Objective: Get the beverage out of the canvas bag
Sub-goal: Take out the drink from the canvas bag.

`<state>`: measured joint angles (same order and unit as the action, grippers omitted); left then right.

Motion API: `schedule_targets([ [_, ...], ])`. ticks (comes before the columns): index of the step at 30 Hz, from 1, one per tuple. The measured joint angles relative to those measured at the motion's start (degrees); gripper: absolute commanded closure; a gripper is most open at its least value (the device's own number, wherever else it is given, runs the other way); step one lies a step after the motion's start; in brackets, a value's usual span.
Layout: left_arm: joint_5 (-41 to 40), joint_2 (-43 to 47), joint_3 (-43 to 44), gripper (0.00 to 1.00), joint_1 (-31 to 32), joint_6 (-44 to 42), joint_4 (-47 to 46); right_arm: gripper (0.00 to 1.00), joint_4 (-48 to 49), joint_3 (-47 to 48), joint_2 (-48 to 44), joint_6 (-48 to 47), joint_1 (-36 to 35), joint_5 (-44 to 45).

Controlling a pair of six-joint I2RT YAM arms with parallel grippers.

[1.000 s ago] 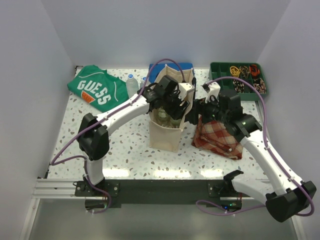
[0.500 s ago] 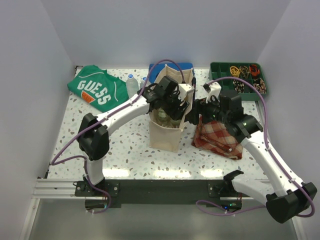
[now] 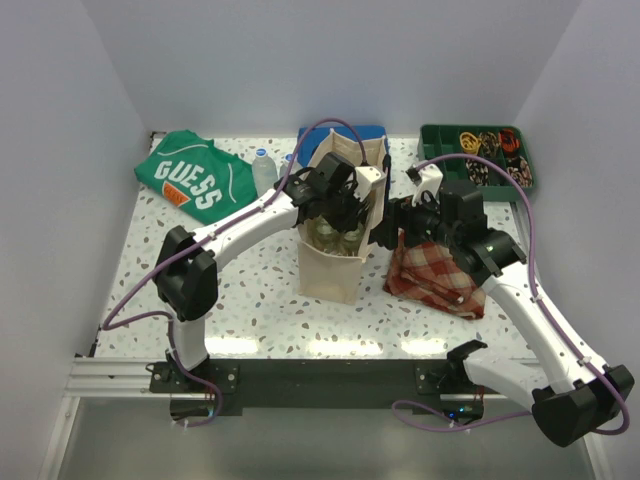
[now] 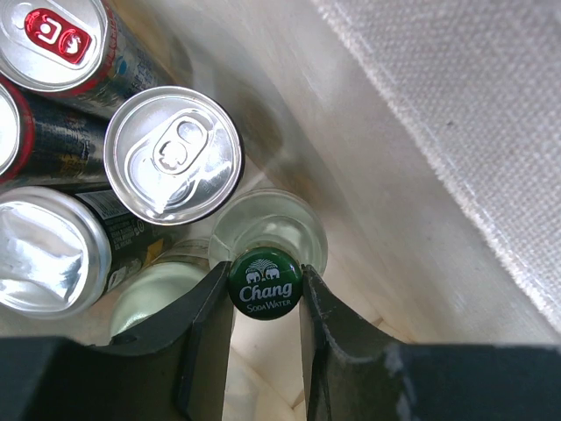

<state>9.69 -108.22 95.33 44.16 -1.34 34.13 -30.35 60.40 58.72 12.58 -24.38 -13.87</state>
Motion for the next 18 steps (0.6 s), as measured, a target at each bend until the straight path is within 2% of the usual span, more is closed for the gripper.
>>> schedule_targets([
  [14,-0.11,0.0,0.0,0.83,0.0,0.04,0.0,0.28,0.0,0.0,0.02,0.0,0.0,0.87],
  [18,-0.11,0.0,0.0,0.94,0.0,0.04,0.02,0.28,0.0,0.0,0.02,0.0,0.0,0.9],
])
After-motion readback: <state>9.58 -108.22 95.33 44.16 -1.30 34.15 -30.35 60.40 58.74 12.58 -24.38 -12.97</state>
